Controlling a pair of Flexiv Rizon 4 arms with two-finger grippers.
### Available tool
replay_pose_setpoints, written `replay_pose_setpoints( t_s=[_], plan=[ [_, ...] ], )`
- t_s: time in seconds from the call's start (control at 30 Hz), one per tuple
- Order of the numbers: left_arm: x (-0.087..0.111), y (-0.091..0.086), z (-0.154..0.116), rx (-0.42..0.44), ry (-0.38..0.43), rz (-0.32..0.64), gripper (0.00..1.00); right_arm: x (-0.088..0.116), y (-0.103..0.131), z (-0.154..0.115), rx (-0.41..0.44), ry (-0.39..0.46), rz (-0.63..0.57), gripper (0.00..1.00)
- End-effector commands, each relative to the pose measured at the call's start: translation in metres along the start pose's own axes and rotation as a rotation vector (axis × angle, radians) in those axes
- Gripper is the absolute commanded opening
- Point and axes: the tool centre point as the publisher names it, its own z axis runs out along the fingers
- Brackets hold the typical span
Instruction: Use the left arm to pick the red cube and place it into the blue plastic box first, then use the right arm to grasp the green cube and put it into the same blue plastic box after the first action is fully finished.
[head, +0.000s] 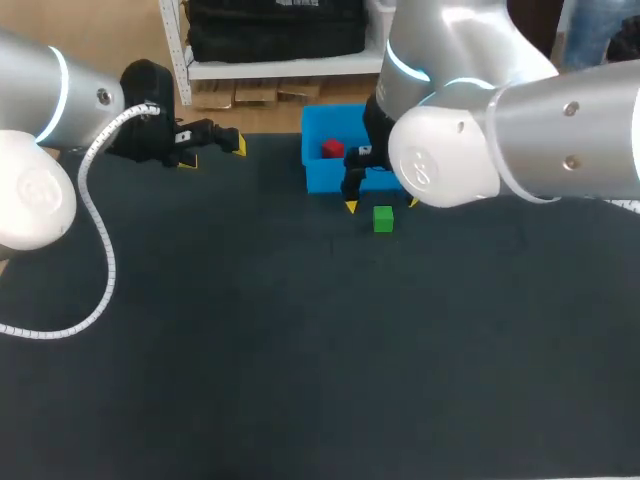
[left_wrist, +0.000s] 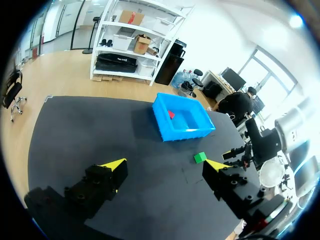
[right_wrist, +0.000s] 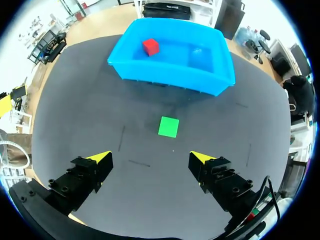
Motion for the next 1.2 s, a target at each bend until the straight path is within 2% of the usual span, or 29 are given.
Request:
replay_pose_setpoints(
  t_s=[0.03,0.47,1.2],
  plan=[
    [0.001,0.001,-0.001,0.007,-0.004,0.001,1.0,-0.012,0.002,0.008,0.004,0.022,-0.002,1.0],
    [0.001,0.001,-0.001,0.007,-0.004,0.001,1.0,-0.016,-0.006,0.019,0.011,0.059,0.027,1.0],
    [0.001,0.001,-0.001,0.007,-0.004,0.001,1.0,-0.005,-0.015,0.04,0.007,0.068,0.041,1.0]
  ],
)
